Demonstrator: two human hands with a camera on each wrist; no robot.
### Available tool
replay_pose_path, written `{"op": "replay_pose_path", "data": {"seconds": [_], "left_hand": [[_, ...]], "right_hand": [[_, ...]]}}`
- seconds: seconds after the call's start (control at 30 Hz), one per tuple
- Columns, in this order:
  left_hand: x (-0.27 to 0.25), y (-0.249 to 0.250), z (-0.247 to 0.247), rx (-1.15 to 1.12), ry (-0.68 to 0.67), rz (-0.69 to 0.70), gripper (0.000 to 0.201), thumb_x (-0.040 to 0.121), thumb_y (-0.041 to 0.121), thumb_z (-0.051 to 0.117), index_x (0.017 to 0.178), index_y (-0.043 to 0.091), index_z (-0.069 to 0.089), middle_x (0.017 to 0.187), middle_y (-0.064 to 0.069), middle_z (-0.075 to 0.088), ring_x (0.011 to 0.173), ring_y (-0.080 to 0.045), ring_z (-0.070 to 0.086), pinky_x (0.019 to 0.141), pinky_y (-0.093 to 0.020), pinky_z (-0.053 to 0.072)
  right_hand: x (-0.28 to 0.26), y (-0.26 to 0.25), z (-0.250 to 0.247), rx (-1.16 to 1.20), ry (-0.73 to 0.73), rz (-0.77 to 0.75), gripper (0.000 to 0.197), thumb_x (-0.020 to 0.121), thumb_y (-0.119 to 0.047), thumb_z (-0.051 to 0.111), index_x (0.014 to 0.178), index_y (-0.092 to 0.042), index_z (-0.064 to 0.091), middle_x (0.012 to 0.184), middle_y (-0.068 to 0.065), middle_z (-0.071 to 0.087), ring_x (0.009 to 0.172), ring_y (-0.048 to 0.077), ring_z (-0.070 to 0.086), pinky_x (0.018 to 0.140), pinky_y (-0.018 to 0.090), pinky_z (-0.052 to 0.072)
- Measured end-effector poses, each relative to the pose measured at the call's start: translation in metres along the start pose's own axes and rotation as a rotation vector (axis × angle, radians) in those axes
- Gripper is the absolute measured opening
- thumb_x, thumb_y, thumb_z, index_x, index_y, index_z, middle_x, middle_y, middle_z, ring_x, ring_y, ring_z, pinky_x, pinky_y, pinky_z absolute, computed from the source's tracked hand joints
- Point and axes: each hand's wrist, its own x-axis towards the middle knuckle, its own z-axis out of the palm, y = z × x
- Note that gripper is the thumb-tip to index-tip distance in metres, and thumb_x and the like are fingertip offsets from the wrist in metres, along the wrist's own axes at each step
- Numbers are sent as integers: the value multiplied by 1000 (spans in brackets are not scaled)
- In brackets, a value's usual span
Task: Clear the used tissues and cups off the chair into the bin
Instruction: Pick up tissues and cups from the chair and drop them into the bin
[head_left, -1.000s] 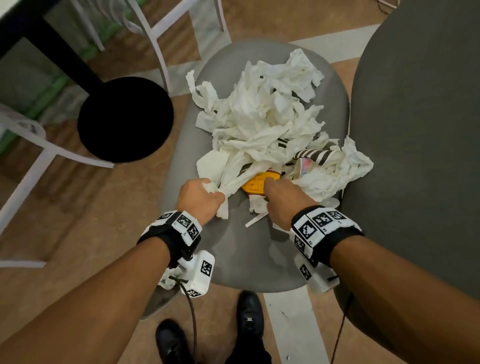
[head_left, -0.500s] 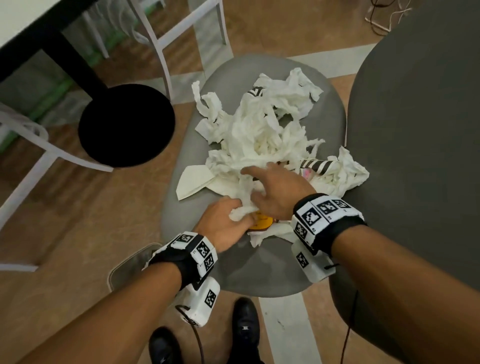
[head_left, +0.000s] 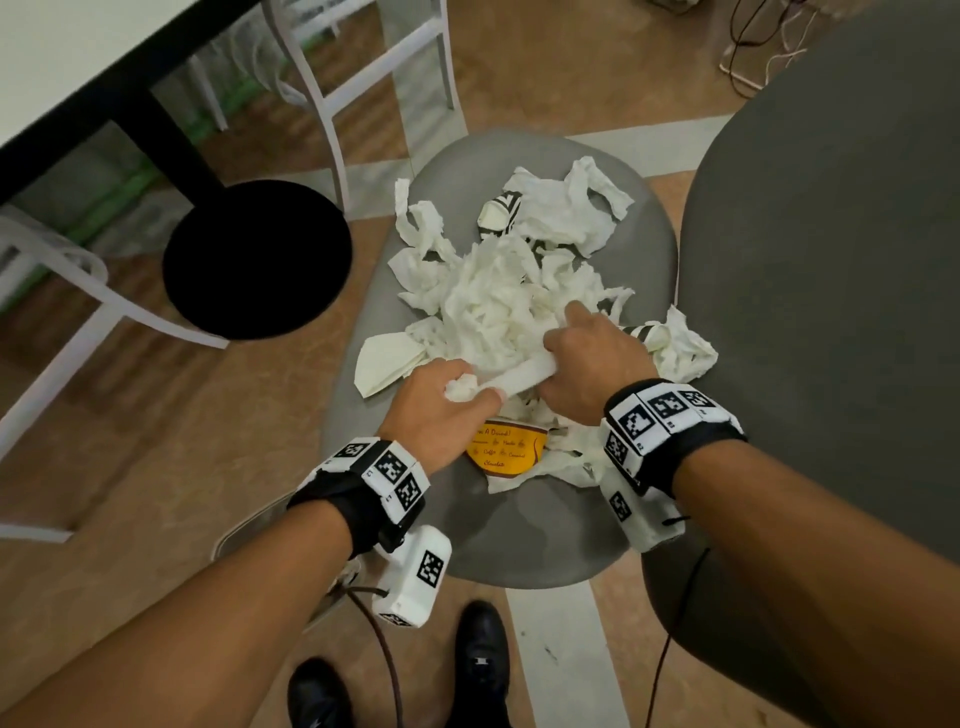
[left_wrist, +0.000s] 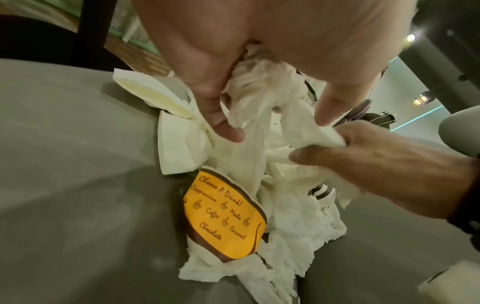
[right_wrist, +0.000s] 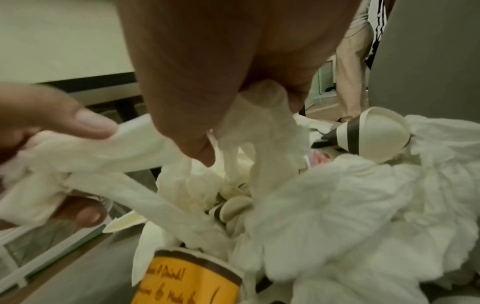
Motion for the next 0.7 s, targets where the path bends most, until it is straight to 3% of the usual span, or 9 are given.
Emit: {"op": "replay_pose_path", "data": {"seconds": [0.1, 0.17, 0.23, 0.3, 0.37, 0.43, 0.53, 0.6, 0.7], "left_hand": [[0, -9, -5, 46, 60, 18, 20, 80, 25, 72, 76, 8, 63, 86, 4, 61, 80, -15, 58, 64, -12, 37], [0, -15, -11, -12, 76, -33, 5, 75, 15, 66, 79, 17, 68, 97, 5, 68, 89, -15, 62, 70, -14, 44], [-5, -21, -18, -142, 71, -74, 24, 72, 8, 59, 85, 28, 64, 101, 7, 73, 75, -10, 64, 61, -20, 48], [-11, -27, -25, -165, 96, -71, 33, 78, 1, 56, 96, 30, 59, 106, 5, 72, 61, -6, 56, 54, -19, 42], [-16, -34, -32, -131, 156, -58, 33, 82, 6, 57, 101, 30, 66, 108, 2, 70, 73, -12, 58, 62, -22, 43], [-21, -40, -36, -142, 203, -61, 19, 83, 12, 58, 89, 23, 73, 96, -2, 73, 81, -17, 63, 66, -20, 45], [-29, -55, -43, -145, 202, -132, 14, 79, 23, 74, 88, 17, 65, 83, 1, 69, 79, -16, 64, 63, -25, 44], [-31, -61, -42, -82, 140, -159, 33, 76, 12, 78, 100, 16, 55, 91, 2, 64, 82, -16, 61, 63, -24, 42], [-43, -89, -51, -96, 161, -212, 19, 82, 4, 71, 96, 13, 62, 87, -3, 67, 84, -25, 65, 61, -26, 45]], "right_hand": [[-3, 1, -13, 44, 113, 18, 23, 88, -30, 60, 95, -10, 68, 99, 5, 44, 97, 31, 53, 67, 37, 42], [-5, 0, -22, 186, 152, 27, 16, 90, -27, 59, 86, -12, 62, 92, 2, 44, 93, 31, 54, 68, 35, 40], [-8, -5, -29, 331, 208, 37, 16, 90, -26, 57, 81, -17, 48, 83, 1, 46, 82, 30, 52, 68, 32, 38], [-15, -16, -35, 424, 291, 12, 14, 90, -21, 55, 94, -18, 42, 77, -1, 53, 78, 30, 54, 67, 35, 43], [-20, -30, -38, 468, 330, -67, 27, 92, -15, 53, 116, -19, 42, 102, 4, 65, 96, 30, 63, 79, 42, 52], [-20, -42, -38, 457, 313, -99, 37, 96, -25, 52, 131, -23, 41, 125, 8, 58, 103, 27, 61, 88, 43, 51], [-22, -61, -32, 434, 182, -90, 57, 90, -42, 64, 138, -25, 38, 125, 4, 42, 93, 18, 51, 84, 31, 44], [-27, -71, -29, 387, 111, -155, 57, 89, -20, 64, 140, -20, 38, 126, 7, 37, 97, 22, 49, 83, 27, 41], [-43, -114, -17, 305, 26, -385, 51, 84, 2, 54, 132, -10, 48, 123, 12, 38, 90, 23, 46, 80, 29, 44]]}}
